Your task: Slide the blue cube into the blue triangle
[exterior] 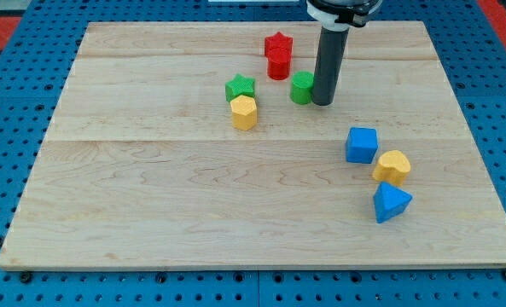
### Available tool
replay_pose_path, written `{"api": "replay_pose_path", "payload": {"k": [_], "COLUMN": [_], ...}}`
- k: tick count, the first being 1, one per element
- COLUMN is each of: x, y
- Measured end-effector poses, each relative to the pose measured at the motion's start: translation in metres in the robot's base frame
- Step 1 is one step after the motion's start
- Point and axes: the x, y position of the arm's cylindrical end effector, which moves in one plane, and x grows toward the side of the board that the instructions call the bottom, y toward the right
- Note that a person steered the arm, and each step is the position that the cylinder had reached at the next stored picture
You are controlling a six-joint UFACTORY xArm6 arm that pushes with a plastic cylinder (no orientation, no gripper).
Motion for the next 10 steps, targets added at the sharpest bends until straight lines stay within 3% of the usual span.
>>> {"api": "replay_pose_path", "payload": {"k": [3,5,7,8,10], "x": [-0.010,0.095,0.124,0.102,0.006], "y": [-0.002,0.048,0.042,0.046,0.080]}}
